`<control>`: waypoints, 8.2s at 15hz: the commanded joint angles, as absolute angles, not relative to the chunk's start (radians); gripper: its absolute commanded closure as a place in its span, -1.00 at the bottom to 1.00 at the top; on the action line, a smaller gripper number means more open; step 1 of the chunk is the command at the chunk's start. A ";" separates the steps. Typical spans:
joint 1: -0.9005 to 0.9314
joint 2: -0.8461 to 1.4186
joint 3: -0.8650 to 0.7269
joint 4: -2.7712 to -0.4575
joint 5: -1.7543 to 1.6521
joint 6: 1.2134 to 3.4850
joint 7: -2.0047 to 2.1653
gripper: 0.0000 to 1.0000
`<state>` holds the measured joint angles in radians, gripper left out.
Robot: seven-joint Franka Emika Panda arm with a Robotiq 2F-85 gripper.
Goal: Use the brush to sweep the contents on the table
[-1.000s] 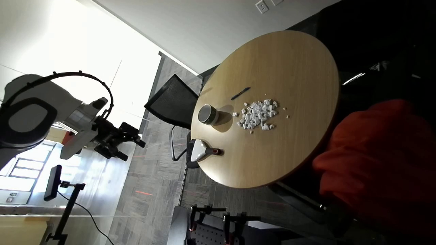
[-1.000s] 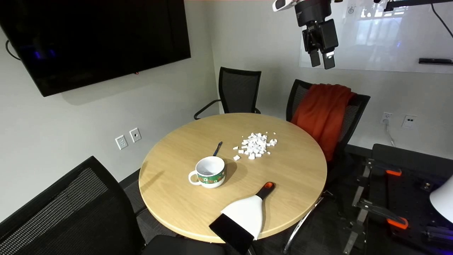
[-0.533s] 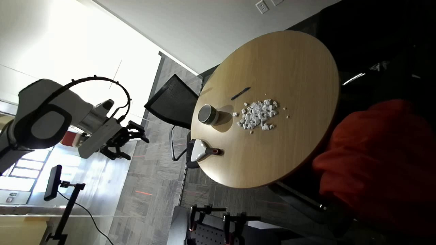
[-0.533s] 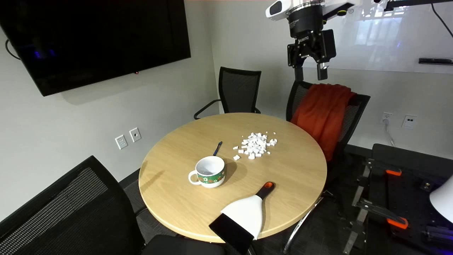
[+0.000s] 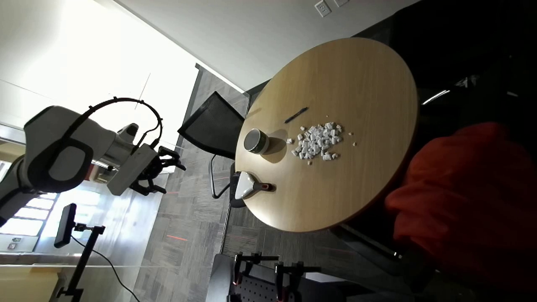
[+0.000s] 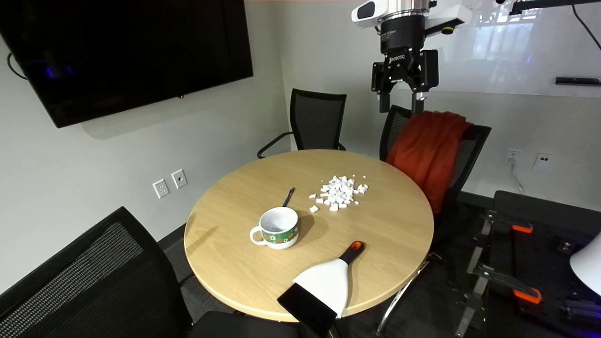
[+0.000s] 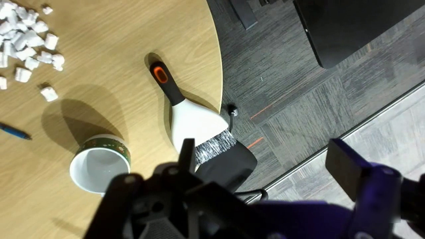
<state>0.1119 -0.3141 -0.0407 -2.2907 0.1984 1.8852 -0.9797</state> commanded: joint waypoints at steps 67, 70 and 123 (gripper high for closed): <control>-0.436 0.660 0.356 -2.169 1.042 2.403 -2.605 -1.00; -0.475 0.688 0.429 -2.165 1.028 2.478 -2.605 -1.00; -0.774 1.135 0.754 -2.133 0.330 2.868 -1.984 -1.00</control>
<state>-0.7848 1.1615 0.7727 -2.1172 0.3801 2.8414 -2.0442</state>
